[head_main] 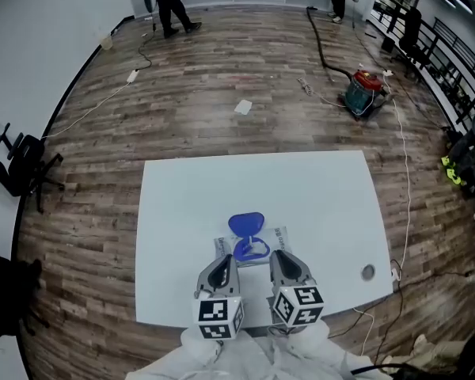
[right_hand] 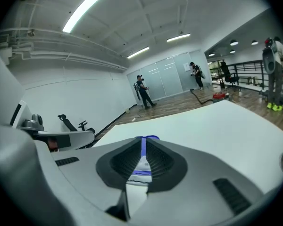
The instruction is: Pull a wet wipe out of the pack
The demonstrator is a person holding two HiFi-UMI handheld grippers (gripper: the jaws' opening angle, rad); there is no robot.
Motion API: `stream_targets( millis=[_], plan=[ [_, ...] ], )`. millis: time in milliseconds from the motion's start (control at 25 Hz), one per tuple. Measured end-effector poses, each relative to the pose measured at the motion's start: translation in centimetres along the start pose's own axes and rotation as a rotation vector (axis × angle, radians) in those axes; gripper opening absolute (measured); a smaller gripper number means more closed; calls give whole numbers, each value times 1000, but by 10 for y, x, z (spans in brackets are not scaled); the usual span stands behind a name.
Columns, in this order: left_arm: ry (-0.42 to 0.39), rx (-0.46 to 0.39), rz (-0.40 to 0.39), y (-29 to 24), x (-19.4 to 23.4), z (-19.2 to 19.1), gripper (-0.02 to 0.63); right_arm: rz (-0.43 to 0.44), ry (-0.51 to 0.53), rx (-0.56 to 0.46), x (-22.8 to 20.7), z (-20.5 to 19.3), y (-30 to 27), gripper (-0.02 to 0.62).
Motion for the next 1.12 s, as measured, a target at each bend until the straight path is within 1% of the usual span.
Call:
stream_targets(
  millis=[160,440,560,920,1120],
  plan=[
    [10,9,25,4,6,-7,-3,25,5,26,2,-7,-8,46],
    [33,20,63,7,17,-16,-3,54,17,81,5,-22,-27,75],
    [43,18,78,9,21,-17,-3,65,25,108,6,-27,-36,98],
    [59,14,115,12,31,-18,-3,65,20,171,4,-42,-64,106],
    [64,18,131,15,38,-21,-3,61,7,187,3,-46,-73,112]
  ],
)
Point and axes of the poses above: the fingertips, and each gripper's own axes: y backward along the fingers, x to its left, z out of its top, the point moved 1 cm from there along y, backward along the fingers, and after that the axes turned 12 degrees about x, right-handed, at the moved point
